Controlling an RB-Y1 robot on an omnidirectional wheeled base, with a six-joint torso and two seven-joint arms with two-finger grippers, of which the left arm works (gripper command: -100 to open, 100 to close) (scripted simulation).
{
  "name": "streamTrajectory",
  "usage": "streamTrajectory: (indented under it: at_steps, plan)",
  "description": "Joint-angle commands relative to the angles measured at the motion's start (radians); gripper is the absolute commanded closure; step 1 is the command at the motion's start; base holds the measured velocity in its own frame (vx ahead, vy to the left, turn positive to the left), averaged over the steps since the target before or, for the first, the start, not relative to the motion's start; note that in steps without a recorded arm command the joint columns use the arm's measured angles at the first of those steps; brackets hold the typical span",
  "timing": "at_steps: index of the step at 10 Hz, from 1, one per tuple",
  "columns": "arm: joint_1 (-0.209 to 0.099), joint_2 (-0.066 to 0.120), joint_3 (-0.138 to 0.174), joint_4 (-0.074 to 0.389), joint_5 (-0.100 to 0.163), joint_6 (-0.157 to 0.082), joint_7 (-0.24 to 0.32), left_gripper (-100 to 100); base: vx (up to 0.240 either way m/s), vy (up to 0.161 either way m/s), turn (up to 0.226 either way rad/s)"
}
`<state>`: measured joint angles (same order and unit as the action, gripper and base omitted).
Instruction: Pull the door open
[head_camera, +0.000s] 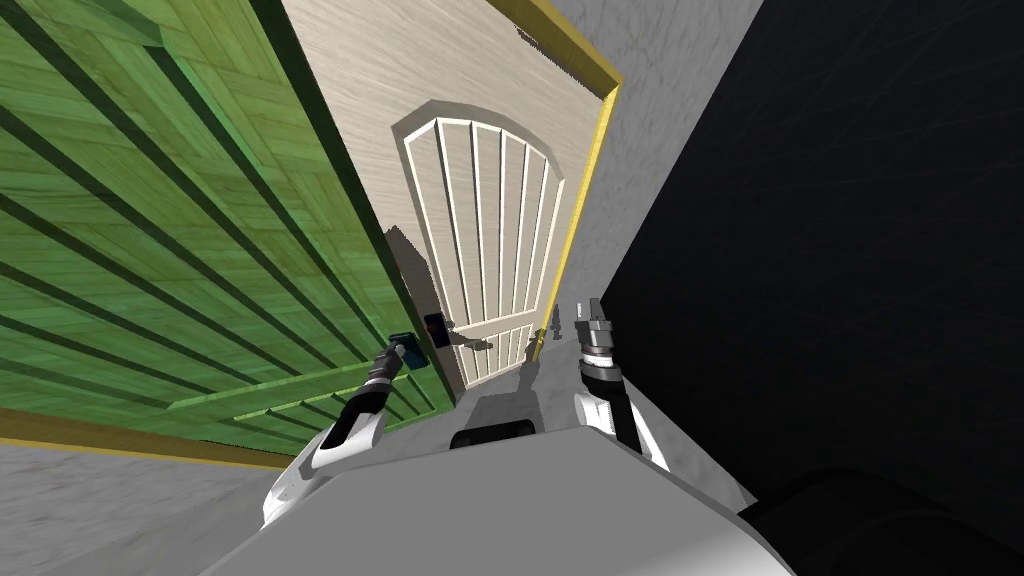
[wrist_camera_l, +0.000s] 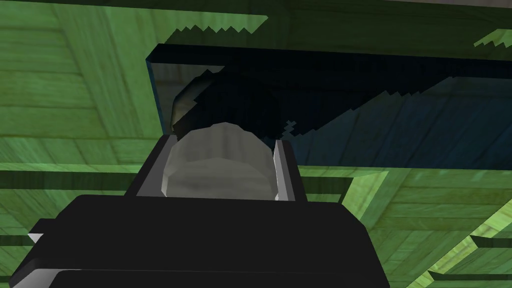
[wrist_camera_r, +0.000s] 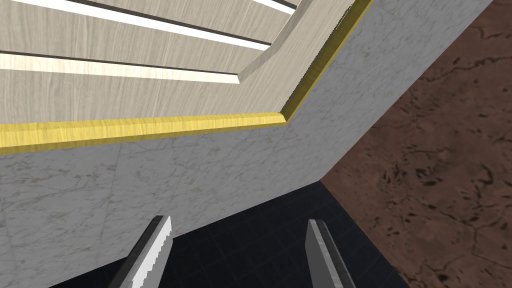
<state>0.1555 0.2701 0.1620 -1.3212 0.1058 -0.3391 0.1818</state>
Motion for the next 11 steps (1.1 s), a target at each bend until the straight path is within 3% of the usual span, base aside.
streamTrajectory:
  at_steps: [1, 7, 11]
  plan:
    - [0.002, 0.002, 0.004, 0.001, 0.001, 0.0, 0.0, 100, -0.009, 0.001, 0.004]
    - [0.046, 0.033, -0.009, -0.004, 0.005, -0.009, 0.023, 100, -0.147, 0.038, -0.017]
    - [0.071, 0.074, -0.072, -0.04, 0.005, -0.032, 0.065, 100, -0.22, 0.081, -0.157]
